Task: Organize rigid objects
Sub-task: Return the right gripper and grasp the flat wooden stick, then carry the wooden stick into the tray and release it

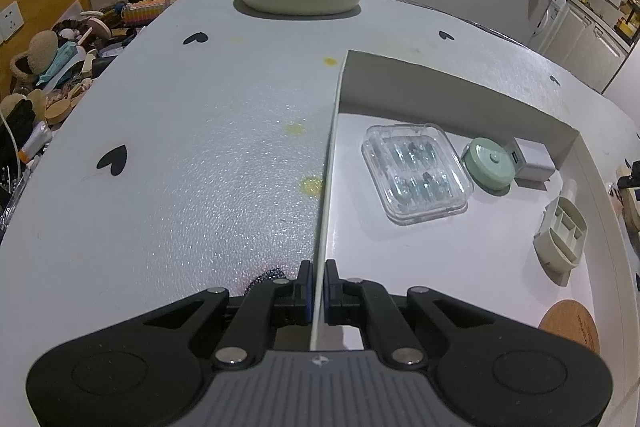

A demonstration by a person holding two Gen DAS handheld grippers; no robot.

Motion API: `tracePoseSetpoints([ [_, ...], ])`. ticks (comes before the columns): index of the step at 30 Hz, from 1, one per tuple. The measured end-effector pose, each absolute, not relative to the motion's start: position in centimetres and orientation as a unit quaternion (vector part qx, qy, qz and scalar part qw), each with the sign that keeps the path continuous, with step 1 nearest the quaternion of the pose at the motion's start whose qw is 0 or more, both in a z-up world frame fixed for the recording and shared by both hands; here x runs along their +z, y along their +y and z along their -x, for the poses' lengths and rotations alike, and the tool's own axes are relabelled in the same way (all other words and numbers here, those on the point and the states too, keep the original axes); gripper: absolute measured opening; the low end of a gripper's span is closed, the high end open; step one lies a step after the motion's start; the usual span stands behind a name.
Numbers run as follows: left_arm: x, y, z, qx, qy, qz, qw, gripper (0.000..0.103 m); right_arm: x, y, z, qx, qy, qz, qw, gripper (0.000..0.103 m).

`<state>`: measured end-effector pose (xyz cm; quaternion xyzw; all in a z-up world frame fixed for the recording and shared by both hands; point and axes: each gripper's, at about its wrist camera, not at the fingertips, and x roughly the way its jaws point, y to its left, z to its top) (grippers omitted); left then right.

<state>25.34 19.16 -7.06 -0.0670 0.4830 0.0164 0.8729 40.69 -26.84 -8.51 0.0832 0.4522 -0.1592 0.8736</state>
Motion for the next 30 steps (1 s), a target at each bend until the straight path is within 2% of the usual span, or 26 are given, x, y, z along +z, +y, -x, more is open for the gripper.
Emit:
tracePoseSetpoints([
  [6, -7.1, 19.2, -25.3, 0.018, 0.482, 0.070, 0.873, 0.004, -6.5, -25.9, -39.3, -0.132, 0.439, -0.080, 0.885, 0.034],
  [16, -7.1, 19.2, -25.2, 0.020, 0.479, 0.072, 0.874, 0.004, -1.0, -18.7, -35.8, 0.029, 0.410, -0.126, 0.903, 0.034],
  [22, -7.1, 19.3, -25.1, 0.019, 0.477, 0.075, 0.876, 0.004, -1.1, -12.3, -33.9, 0.123, 0.456, -0.146, 0.870, 0.034],
  [30, -7.1, 19.2, -25.0, 0.018, 0.476, 0.071, 0.876, 0.004, -4.3, -5.6, -31.6, 0.185, 0.550, -0.129, 0.805, 0.034],
])
